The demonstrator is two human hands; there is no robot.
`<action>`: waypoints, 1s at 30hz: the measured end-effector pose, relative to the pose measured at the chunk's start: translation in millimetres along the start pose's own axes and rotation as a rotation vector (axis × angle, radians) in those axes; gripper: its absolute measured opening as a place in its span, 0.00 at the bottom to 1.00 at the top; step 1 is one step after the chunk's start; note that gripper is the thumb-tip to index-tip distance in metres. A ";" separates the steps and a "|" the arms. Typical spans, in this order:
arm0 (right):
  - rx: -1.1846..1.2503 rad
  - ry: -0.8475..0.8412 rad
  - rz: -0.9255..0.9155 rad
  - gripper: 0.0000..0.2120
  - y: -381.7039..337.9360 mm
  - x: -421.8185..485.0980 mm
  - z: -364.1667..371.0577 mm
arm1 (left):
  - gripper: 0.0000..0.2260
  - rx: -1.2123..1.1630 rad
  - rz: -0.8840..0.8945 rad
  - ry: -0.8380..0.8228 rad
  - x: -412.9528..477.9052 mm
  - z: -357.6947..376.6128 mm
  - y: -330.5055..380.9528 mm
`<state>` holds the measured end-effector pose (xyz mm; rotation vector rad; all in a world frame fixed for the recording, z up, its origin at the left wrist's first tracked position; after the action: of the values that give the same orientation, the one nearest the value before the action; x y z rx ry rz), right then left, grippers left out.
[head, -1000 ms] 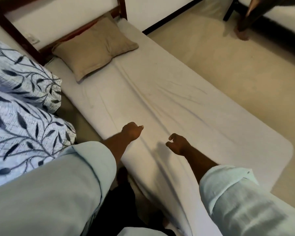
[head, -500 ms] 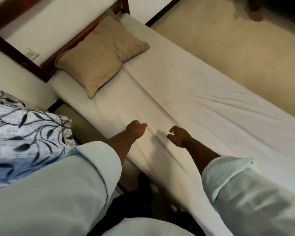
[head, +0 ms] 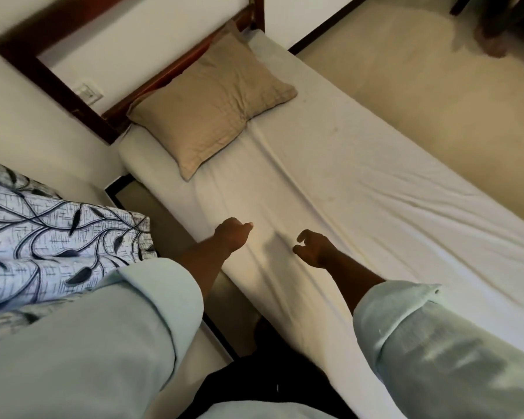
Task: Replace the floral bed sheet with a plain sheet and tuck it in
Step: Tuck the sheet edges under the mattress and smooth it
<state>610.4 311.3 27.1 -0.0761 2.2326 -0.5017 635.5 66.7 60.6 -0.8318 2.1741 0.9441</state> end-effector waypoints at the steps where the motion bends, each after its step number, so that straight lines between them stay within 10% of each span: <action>1: -0.012 -0.006 -0.005 0.19 -2.3 4.1 -0.4 | 0.25 -0.011 -0.006 0.009 2.2 -2.5 -1.2; 15: -0.081 -0.064 -0.065 0.18 -69.9 64.2 5.6 | 0.24 -0.056 -0.115 0.022 55.8 -45.8 -31.5; 30: -0.046 -0.144 -0.183 0.16 -340.0 273.2 71.4 | 0.26 -0.489 -0.308 0.134 308.1 -247.1 -178.1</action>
<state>446.5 -84.2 -82.4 -0.3328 2.1060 -0.5260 509.0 -315.6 -99.2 -1.4494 1.8629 1.3066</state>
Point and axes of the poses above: each hand's wrist, its own x-axis towards the middle knuckle, its own z-axis out of the palm, y = z × x, the point moved 8 cm from there along x, towards the middle knuckle, and after that the axes turned 5 degrees about -x, right-handed, at the moved point
